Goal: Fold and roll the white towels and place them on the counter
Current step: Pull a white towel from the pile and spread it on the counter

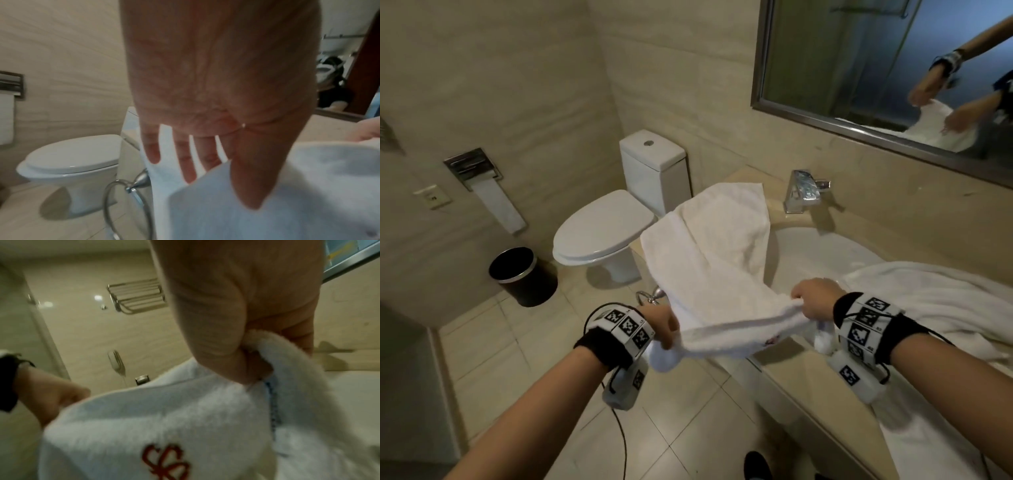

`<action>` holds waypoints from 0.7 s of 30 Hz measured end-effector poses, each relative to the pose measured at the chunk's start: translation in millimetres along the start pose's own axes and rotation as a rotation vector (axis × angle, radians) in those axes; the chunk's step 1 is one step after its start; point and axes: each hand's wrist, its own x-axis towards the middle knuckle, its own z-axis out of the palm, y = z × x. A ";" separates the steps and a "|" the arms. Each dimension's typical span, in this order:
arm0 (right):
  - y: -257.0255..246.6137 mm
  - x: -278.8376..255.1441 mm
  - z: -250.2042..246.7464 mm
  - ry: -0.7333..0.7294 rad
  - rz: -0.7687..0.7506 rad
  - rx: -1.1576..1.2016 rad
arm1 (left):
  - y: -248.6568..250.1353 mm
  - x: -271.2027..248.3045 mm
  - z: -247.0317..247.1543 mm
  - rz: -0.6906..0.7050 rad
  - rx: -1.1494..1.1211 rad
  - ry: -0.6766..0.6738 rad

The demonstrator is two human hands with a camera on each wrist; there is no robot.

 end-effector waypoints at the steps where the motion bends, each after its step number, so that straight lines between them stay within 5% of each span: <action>1: 4.2 -2.5 4.6 -0.021 0.008 -0.052 | -5.6 -1.1 4.2 0.013 0.010 -0.011; 4: 13.6 -8.0 16.7 0.009 0.070 -0.067 | -21.1 -4.8 18.8 0.088 -0.140 -0.071; 7: 17.3 -10.8 19.2 0.233 0.096 -0.070 | -30.3 -16.9 18.6 0.117 -0.188 -0.095; 11: 18.8 -12.2 0.3 0.392 0.065 -0.073 | -45.6 -34.8 6.1 0.018 -0.112 -0.082; 17: 7.1 -16.8 29.4 -0.311 -0.023 -0.256 | -84.0 -46.2 32.8 -0.079 -0.202 -0.191; 21: -0.5 -18.5 57.5 -0.457 -0.035 -0.378 | -87.3 -42.5 64.4 -0.088 -0.149 -0.230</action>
